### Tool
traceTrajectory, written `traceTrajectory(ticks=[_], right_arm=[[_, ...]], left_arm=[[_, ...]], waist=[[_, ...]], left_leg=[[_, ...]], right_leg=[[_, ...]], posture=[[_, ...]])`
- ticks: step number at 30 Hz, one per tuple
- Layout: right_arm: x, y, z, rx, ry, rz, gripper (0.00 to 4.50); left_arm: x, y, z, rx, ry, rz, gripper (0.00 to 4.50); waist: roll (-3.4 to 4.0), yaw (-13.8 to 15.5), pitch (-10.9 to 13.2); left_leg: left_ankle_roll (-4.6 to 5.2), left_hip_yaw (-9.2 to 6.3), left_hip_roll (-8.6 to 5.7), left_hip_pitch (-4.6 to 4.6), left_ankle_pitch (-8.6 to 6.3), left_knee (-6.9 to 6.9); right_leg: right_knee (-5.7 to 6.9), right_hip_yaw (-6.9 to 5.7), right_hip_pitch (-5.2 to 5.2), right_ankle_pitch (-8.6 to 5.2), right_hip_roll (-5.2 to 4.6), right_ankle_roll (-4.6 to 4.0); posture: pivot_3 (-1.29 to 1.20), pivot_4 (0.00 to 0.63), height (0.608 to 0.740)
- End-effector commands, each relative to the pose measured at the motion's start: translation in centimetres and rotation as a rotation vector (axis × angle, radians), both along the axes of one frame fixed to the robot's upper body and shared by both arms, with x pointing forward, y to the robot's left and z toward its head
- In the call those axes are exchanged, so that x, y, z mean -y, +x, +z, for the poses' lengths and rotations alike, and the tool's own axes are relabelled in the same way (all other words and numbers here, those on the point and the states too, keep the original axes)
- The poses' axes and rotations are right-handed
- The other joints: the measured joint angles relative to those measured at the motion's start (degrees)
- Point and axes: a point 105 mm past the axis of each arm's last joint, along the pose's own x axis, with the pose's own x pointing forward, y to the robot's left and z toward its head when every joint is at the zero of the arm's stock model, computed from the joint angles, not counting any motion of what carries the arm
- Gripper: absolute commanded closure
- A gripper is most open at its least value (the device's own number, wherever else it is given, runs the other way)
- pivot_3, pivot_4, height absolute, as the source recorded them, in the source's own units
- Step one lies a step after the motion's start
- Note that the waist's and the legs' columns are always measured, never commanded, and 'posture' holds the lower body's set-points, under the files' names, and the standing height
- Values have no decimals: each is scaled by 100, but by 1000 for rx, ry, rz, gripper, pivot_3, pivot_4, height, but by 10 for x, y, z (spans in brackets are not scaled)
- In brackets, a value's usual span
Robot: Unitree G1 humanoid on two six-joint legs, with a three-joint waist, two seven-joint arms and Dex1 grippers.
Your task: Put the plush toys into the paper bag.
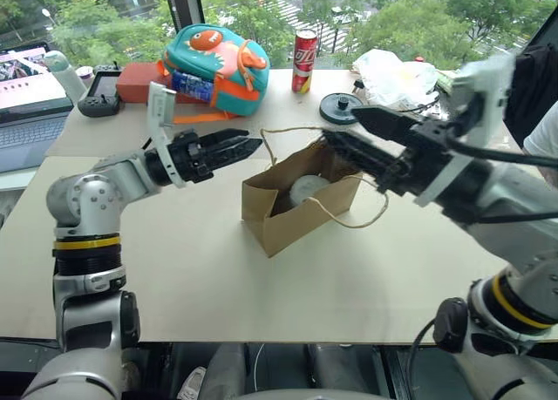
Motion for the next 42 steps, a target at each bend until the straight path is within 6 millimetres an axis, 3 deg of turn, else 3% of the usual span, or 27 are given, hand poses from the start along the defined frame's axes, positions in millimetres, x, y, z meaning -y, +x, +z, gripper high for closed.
traceTrajectory(ticks=[1, 5, 8, 11, 12, 17, 23, 28, 32, 42], right_arm=[[15, -28, 6, 11, 28, 82, 3118], [22, -55, -10, -104, -16, 165, 4458], [20, -73, -29, -210, -65, 231, 4458], [16, -79, -46, -269, -97, 256, 4458], [14, -79, -50, -281, -102, 252, 4458], [12, -61, -118, -406, -372, 107, 4458], [1, -24, -145, -293, -456, -22, 4458], [-21, 11, -139, -186, -371, -102, 4458], [-45, 36, -121, -109, -296, -139, 4458], [-60, 45, -114, -92, -247, -128, 4458]], left_arm=[[-3, -18, -7, 45, 53, -37, 0], [-5, -25, -29, 54, 131, -26, 0], [-4, -24, -35, 85, 152, -5, 0], [2, -25, -39, 110, 174, -23, 0], [3, -25, -39, 113, 174, -24, 0], [6, -27, -45, 132, 207, -48, 0], [4, -28, -45, 124, 212, -54, 0], [4, -29, -46, 127, 228, -68, 0], [6, -35, -50, 117, 240, -102, 0], [9, -40, -60, 146, 337, -134, 0]], waist=[[0, 5, 0], [-3, 13, 2], [-7, 24, 4], [-7, 17, 4], [-7, 8, 4], [-8, -1, 4], [-9, 2, 5], [-9, 2, 5], [-11, -12, 6], [-10, 25, 6]], left_leg=[[0, 2, 1, -1, 0, -2], [0, 4, 1, -5, 0, 0], [0, 7, 1, 0, 0, 4], [0, 8, 3, 18, 0, 13], [0, 8, 4, 26, 0, 13], [0, 9, 6, 44, 0, 14], [-1, 11, 4, 23, 0, 15], [-1, 12, 6, 11, 0, 11], [-1, 14, 7, 14, 0, 10], [-1, 9, 4, 1, 0, 7]], right_leg=[[-4, 0, 0, 0, -1, 0], [-15, 1, 4, -1, -2, 0], [-15, 4, 11, -2, -1, 1], [-13, 4, 31, -22, 2, 35], [-14, 4, 41, -24, 3, 39], [-18, 6, 57, -29, 4, 42], [-18, 7, 31, -30, 3, 44], [-10, 10, 10, -29, 6, 42], [-1, 12, 6, -26, 6, 38], [-6, 4, 0, -4, 2, -1]], posture=[[0, 150, 739], [0, 150, 739], [0, 150, 739], [0, 150, 739], [0, 150, 739], [0, 150, 739], [0, 150, 739], [0, 150, 739], [0, 150, 739], [0, 150, 739]])
